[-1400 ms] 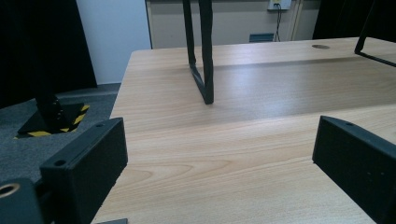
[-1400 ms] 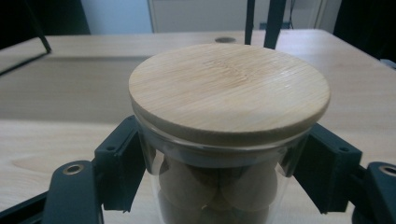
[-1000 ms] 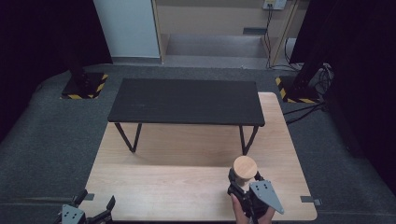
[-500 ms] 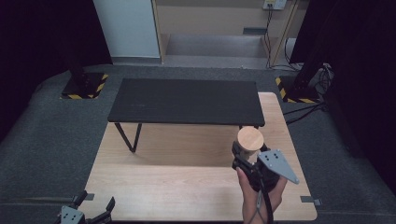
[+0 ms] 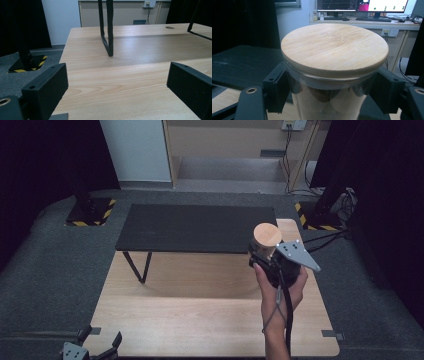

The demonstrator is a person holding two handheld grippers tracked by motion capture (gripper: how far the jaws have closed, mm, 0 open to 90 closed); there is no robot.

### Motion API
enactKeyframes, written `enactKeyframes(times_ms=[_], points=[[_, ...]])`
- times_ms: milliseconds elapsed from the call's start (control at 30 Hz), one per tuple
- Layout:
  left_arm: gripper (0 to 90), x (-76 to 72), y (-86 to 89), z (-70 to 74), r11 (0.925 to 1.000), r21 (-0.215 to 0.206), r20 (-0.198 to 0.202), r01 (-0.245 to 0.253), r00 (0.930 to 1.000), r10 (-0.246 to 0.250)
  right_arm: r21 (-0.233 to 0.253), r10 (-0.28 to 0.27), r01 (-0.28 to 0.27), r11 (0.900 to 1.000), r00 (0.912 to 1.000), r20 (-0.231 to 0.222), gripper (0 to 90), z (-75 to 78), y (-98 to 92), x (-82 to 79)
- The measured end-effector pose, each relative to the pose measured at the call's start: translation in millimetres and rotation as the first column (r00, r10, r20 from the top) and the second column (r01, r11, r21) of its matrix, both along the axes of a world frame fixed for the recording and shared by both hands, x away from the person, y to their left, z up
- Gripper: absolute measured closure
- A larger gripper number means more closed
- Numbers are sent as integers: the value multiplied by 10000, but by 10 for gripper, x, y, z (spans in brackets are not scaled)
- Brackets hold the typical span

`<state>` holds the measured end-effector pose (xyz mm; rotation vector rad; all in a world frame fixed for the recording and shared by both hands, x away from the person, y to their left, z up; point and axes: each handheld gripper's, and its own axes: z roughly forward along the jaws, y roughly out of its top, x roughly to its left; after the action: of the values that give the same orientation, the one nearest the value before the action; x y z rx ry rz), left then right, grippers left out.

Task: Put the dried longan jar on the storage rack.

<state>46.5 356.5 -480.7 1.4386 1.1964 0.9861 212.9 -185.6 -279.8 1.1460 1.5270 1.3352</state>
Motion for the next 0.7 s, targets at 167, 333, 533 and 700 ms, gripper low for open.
enactKeyframes(times_ms=[167,333,533,700], points=[[22,-12,-1,1,10000,-4,17,-27,10000,27,-9,54,-54,10000,9999,-131,258,61,2,204],[22,-33,7,3,10000,-12,10,-91,10000,91,-106,-86,83,9999,9994,-336,258,109,9,476],[22,-37,10,0,9999,-48,18,-158,9999,158,-226,-239,223,9995,9969,-745,259,83,19,714],[22,-33,14,2,9998,-47,8,-194,9998,194,-210,-381,361,9991,9935,-1076,258,10,8,863]])
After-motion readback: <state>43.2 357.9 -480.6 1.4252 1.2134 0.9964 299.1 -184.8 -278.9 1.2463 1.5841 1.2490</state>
